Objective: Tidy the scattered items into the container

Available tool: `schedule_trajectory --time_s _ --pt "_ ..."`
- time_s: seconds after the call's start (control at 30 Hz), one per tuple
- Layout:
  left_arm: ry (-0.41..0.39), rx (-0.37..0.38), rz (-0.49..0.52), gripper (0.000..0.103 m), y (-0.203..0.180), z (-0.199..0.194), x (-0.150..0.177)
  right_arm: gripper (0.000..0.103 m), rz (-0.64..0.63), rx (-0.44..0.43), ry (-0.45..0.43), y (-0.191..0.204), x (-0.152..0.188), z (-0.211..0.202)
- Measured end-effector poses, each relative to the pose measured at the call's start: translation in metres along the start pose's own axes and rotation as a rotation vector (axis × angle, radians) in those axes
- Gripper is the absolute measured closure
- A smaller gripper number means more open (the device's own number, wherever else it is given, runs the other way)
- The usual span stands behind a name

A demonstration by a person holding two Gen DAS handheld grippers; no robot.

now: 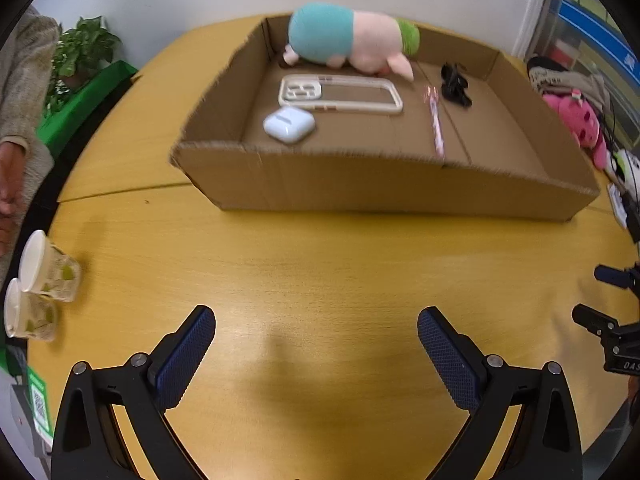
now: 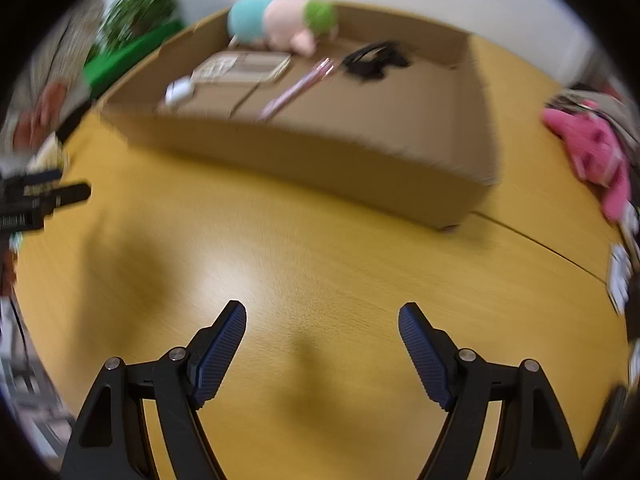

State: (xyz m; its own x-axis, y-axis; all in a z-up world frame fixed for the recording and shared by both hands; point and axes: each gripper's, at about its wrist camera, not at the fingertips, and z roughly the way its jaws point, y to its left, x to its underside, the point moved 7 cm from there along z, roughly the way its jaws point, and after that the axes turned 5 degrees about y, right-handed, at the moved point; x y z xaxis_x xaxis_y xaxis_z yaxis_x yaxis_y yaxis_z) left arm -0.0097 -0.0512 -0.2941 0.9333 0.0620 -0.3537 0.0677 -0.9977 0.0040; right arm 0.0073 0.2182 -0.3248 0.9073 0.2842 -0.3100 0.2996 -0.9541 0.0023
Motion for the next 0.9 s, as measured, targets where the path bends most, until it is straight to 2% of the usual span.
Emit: schedule_trajectory --time_s 0.13,0.2,0.33,0.4,0.43,0.57,0.73,0.9 --pt "-0.012 -0.018 0.048 0.000 0.011 0.032 0.000 0.024 -0.006 0.002 -0.022 -0.001 -0.002 0.027" --pt "-0.030 -0.017 0.071 0.000 0.016 0.041 -0.001 0.020 -0.012 0.008 -0.053 -0.001 -0.005 0.033" --pt "-0.095 0.073 0.114 0.000 0.017 0.046 -0.007 0.013 -0.022 0.003 -0.126 0.002 -0.013 0.036" --pt "-0.125 0.093 0.149 0.000 0.017 0.046 -0.007 0.007 -0.017 0.006 -0.154 0.002 -0.014 0.037" --pt "-0.135 0.103 0.169 0.000 0.016 0.045 -0.008 0.000 -0.010 0.006 -0.161 0.002 -0.013 0.037" --pt "-0.151 0.148 0.245 0.000 0.014 0.046 -0.016 0.000 0.017 0.011 -0.197 -0.003 -0.015 0.035" --pt "-0.150 0.168 0.298 0.000 0.013 0.051 -0.027 0.000 0.037 0.014 -0.225 -0.008 -0.012 0.034" --pt "-0.183 0.176 0.318 0.000 0.008 0.053 -0.030 0.000 -0.025 -0.012 -0.222 -0.012 -0.006 0.033"
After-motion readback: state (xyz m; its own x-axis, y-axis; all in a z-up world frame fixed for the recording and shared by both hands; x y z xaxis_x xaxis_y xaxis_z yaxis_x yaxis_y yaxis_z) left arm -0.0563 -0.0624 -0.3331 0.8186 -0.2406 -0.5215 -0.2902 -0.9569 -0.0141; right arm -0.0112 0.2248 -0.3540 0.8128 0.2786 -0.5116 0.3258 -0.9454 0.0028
